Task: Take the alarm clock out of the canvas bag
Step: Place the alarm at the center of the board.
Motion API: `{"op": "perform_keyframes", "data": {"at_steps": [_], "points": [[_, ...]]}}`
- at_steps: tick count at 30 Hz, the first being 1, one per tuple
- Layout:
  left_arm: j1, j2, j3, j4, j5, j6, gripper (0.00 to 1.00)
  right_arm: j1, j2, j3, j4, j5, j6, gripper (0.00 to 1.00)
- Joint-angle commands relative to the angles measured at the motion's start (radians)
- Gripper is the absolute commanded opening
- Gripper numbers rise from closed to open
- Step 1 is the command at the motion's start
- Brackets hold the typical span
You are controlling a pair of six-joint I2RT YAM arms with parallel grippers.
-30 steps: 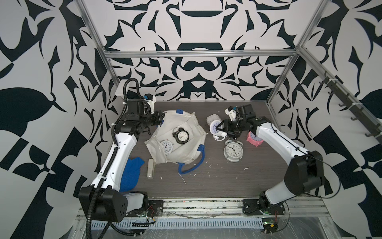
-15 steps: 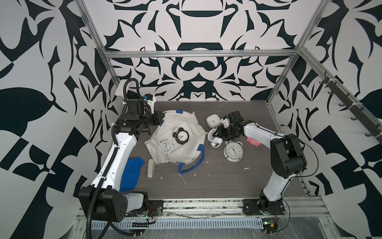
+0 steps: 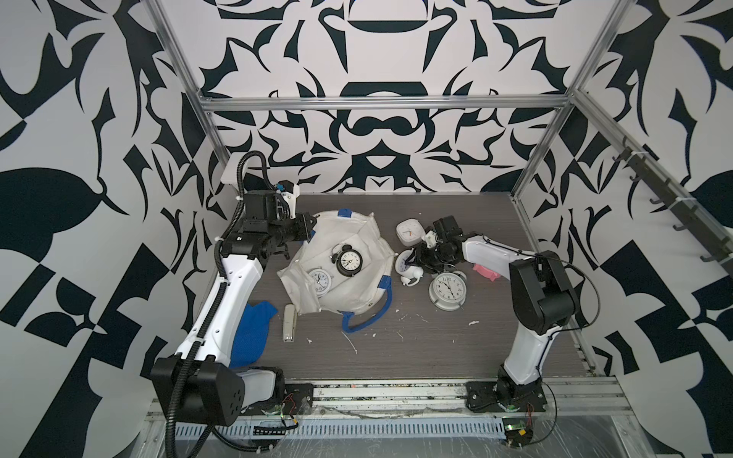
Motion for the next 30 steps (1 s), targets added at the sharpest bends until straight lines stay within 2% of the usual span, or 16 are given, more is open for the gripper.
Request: {"op": "perform_keyframes", "data": {"at_steps": [1,14,30], "points": [[0.005,-0.039,0.002,0.056,0.011,0.000,0.00,0.004,-0.006,0.031,0.039,-0.031,0.009,0.44],[0.005,-0.044,-0.001,0.050,0.022,0.005,0.00,-0.012,0.013,0.033,0.034,-0.040,-0.013,0.58],[0.005,-0.036,0.008,0.049,0.008,0.009,0.00,-0.063,0.048,0.054,-0.005,-0.018,-0.066,0.65]]}}
